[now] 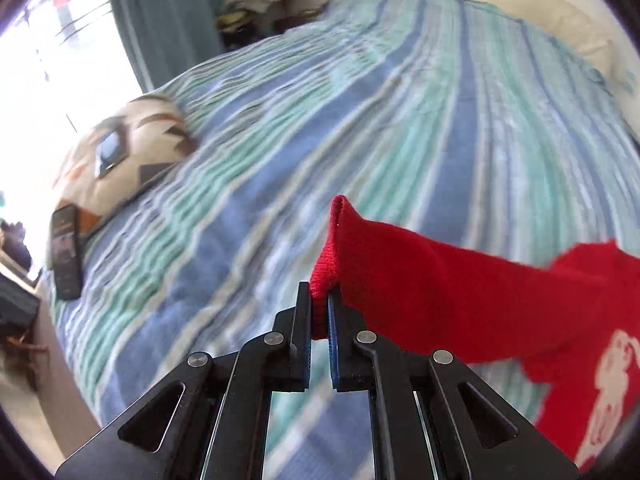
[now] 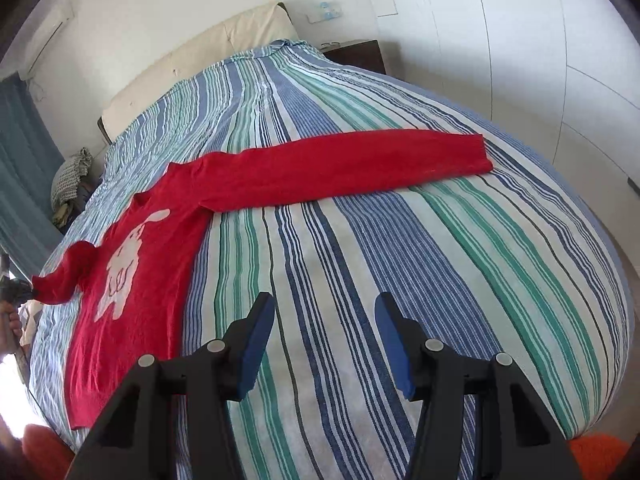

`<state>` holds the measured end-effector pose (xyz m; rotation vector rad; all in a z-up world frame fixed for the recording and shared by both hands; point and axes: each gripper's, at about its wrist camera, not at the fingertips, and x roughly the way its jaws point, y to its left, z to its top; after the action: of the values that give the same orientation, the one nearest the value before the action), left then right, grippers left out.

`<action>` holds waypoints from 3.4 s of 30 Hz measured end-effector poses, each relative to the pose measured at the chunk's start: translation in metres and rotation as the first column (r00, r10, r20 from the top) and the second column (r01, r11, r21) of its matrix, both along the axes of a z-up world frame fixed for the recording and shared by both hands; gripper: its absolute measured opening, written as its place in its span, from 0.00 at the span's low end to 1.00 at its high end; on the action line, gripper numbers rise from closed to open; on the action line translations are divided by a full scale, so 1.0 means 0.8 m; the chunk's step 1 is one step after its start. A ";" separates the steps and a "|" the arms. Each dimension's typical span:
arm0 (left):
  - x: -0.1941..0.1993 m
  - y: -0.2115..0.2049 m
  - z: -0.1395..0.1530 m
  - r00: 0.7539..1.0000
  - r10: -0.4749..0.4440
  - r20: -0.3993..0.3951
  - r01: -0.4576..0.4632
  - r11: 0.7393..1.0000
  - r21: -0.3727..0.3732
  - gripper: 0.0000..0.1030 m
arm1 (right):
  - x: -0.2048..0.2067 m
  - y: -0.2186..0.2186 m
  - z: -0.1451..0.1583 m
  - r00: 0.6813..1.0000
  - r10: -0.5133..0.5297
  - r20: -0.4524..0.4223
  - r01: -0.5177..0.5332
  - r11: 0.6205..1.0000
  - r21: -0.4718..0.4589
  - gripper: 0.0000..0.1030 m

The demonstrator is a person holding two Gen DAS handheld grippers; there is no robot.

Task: Fold small clothes

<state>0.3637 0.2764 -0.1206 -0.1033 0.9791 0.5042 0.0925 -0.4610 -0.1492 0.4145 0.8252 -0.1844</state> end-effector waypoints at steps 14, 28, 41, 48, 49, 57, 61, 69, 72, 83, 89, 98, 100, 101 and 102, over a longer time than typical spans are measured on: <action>-0.027 0.086 -0.114 0.973 0.184 -0.137 -0.198 0.975 -0.097 0.04 | 0.017 0.015 -0.030 0.994 0.010 -0.113 -0.018 0.998 -0.063 0.51; -0.089 0.031 -0.053 0.981 -0.173 0.087 0.188 0.960 -0.209 0.69 | 0.023 0.013 -0.043 0.987 -0.016 -0.160 0.003 0.997 -0.081 0.52; -0.064 -0.139 -0.123 0.630 -0.768 0.112 0.776 0.624 -0.092 1.00 | 0.034 0.040 -0.068 0.982 -0.055 -0.181 0.009 0.969 -0.248 0.69; -0.067 -0.148 -0.129 0.631 -0.772 0.075 0.775 0.630 -0.044 1.00 | 0.028 0.046 -0.075 0.989 -0.084 -0.125 0.050 0.965 -0.257 0.78; -0.069 -0.148 -0.129 0.632 -0.772 0.076 0.775 0.630 -0.042 1.00 | 0.028 0.046 -0.076 0.989 -0.089 -0.119 0.055 0.964 -0.262 0.78; -0.067 -0.144 -0.130 0.632 -0.770 0.081 0.775 0.630 -0.058 1.00 | 0.035 0.051 -0.078 0.984 -0.122 -0.129 0.080 0.953 -0.291 0.83; -0.067 -0.144 -0.130 0.633 -0.770 0.080 0.774 0.630 -0.057 1.00 | 0.038 0.055 -0.078 0.979 -0.143 -0.144 0.092 0.945 -0.315 0.87; -0.067 -0.144 -0.130 0.633 -0.770 0.080 0.774 0.630 -0.057 1.00 | 0.038 0.054 -0.081 0.980 -0.157 -0.124 0.109 0.940 -0.323 0.89; -0.067 -0.144 -0.130 0.633 -0.770 0.080 0.774 0.630 -0.058 1.00 | 0.035 0.053 -0.081 0.982 -0.153 -0.113 0.110 0.942 -0.318 0.90; -0.067 -0.144 -0.129 0.633 -0.770 0.080 0.775 0.630 -0.058 1.00 | 0.022 0.053 -0.080 0.987 -0.140 -0.075 0.112 0.948 -0.299 0.90; -0.067 -0.144 -0.129 0.632 -0.770 0.080 0.775 0.630 -0.058 1.00 | 0.015 0.050 -0.078 0.991 -0.123 -0.056 0.103 0.956 -0.273 0.93; -0.067 -0.144 -0.129 0.632 -0.770 0.080 0.775 0.630 -0.058 1.00 | 0.009 0.051 -0.077 0.993 -0.107 -0.049 0.091 0.961 -0.260 0.95; -0.067 -0.144 -0.129 0.632 -0.770 0.080 0.775 0.630 -0.058 1.00 | 0.010 0.050 -0.077 0.993 -0.106 -0.048 0.090 0.962 -0.258 0.95; -0.067 -0.144 -0.129 0.632 -0.770 0.080 0.775 0.630 -0.058 1.00 | 0.010 0.050 -0.077 0.993 -0.106 -0.049 0.090 0.962 -0.258 0.95; -0.067 -0.144 -0.129 0.632 -0.770 0.080 0.775 0.630 -0.058 1.00 | 0.012 0.050 -0.077 0.993 -0.105 -0.050 0.089 0.961 -0.260 0.95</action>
<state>0.3099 0.1612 -0.2241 0.2338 0.8978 -0.3533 0.1019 -0.4212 -0.2108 0.2047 0.8313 -0.3937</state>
